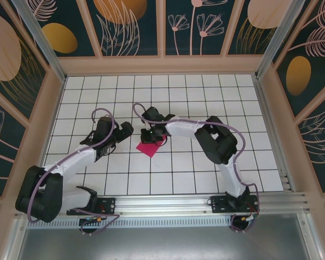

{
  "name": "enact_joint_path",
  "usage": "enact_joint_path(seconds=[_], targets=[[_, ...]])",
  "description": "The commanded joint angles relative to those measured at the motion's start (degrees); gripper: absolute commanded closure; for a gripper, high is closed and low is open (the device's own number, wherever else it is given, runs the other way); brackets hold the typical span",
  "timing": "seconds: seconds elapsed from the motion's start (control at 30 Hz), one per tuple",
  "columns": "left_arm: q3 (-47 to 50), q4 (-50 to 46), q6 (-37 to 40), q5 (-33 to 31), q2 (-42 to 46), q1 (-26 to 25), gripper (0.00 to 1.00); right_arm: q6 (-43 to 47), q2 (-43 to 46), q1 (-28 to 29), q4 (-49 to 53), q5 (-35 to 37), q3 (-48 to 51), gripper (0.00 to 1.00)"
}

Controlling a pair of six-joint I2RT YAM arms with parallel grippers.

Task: Fold a paper plane with a square sheet of paper (pick it up from the middle)
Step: Rotate the paper at the center of the table.

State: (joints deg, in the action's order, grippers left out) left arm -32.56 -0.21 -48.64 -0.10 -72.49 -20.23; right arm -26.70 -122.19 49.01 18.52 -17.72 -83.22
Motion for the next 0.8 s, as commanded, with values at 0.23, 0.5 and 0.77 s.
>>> enact_joint_path(seconds=[0.23, 0.5, 0.77], targets=[[0.22, 3.82, 4.81, 9.04, -4.30, 0.75, 0.02, 8.90, 8.77, -1.95, 10.16, 3.23, 4.59, 0.92], [-0.38, 7.10, 3.04, 20.73, -6.45, 0.72, 0.05, -13.55, 12.47, -2.82, 0.89, 14.59, 9.73, 0.65], [1.54, 8.03, -0.94, 26.05, -5.53, 0.37, 0.12, -18.14, 9.88, -6.04, 0.49, 16.50, 8.88, 0.58]])
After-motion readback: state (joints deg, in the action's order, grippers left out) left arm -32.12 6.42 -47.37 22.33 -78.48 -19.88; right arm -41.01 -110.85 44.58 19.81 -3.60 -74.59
